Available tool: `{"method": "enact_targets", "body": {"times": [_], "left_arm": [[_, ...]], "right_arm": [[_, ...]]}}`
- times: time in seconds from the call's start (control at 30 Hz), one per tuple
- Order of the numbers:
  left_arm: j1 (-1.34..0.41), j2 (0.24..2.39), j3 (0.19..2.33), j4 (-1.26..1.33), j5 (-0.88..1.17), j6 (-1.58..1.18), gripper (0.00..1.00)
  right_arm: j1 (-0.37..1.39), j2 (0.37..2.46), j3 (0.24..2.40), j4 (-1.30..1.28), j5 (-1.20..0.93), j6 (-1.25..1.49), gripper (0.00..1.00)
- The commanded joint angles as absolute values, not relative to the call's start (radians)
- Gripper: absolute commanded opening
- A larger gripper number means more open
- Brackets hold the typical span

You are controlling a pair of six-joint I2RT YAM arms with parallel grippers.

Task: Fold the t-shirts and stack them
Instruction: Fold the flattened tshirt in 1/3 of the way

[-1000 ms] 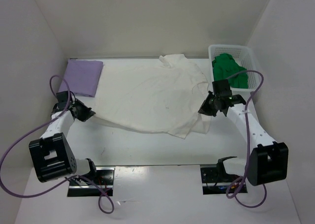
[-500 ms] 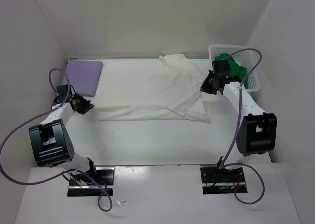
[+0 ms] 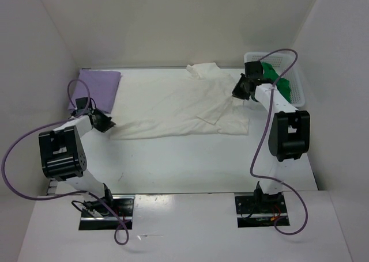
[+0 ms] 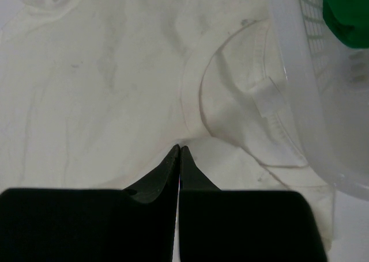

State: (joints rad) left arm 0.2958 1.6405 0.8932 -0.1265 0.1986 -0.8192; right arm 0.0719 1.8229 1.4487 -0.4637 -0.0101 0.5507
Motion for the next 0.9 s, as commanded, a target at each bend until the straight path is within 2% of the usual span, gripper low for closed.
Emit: {"method": "enact_targets", "body": {"times": [0.0,0.07,0.1,0.13,0.17,0.2,0.27,0.33,0.37,0.47,0.53,0.57,0.63,0.67,0.73,0.87], "left_arm": [[0.285,1.657,0.94,-0.078,0.169,-0.83,0.02],[0.285,1.667,0.94,-0.078,0.169,-0.83,0.1],[0.285,1.658,0.94,-0.078,0.16,-0.83,0.18],[0.285,1.635,0.94,-0.087,0.16,-0.83,0.37],[0.285,1.614,0.927,-0.087,0.16,-0.83,0.46],[0.285,1.588,0.917,-0.087,0.146,-0.818,0.54],[0.285,1.49,0.908,-0.107,0.132,-0.799,0.65],[0.285,1.392,0.894,-0.152,0.106,-0.766,0.67],[0.285,1.361,0.882,-0.164,0.106,-0.756,0.67],[0.285,1.276,0.83,-0.187,0.133,-0.756,0.65],[0.285,1.267,0.792,-0.212,0.173,-0.765,0.6],[0.285,1.267,0.747,-0.212,0.184,-0.765,0.57],[0.285,1.267,0.706,-0.212,0.184,-0.775,0.51],[0.285,1.267,0.672,-0.201,0.184,-0.784,0.44],[0.305,1.267,0.649,-0.189,0.198,-0.794,0.39],[0.325,1.291,0.63,-0.178,0.21,-0.813,0.4]], "right_arm": [[0.061,1.874,1.541,-0.37,0.028,0.529,0.0],[0.061,1.902,1.552,-0.348,0.028,0.552,0.0],[0.061,1.916,1.578,-0.348,0.028,0.552,0.0],[0.061,1.94,1.589,-0.348,0.012,0.552,0.03],[0.061,1.94,1.589,-0.348,0.012,0.566,0.06],[0.061,1.94,1.589,-0.338,0.012,0.575,0.09],[0.061,1.931,1.589,-0.337,0.002,0.575,0.21],[0.061,1.907,1.578,-0.328,-0.012,0.575,0.34],[0.061,1.872,1.578,-0.337,-0.026,0.575,0.37],[0.061,1.797,1.536,-0.35,-0.026,0.566,0.46],[0.061,1.702,1.487,-0.35,-0.035,0.557,0.47],[0.061,1.666,1.41,-0.35,-0.035,0.557,0.27],[0.061,1.55,1.317,-0.35,-0.044,0.575,0.08],[0.061,1.513,1.213,-0.327,-0.044,0.587,0.01],[0.061,1.416,1.123,-0.327,-0.067,0.616,0.01],[0.034,1.333,0.919,-0.327,-0.087,0.66,0.01]]}}
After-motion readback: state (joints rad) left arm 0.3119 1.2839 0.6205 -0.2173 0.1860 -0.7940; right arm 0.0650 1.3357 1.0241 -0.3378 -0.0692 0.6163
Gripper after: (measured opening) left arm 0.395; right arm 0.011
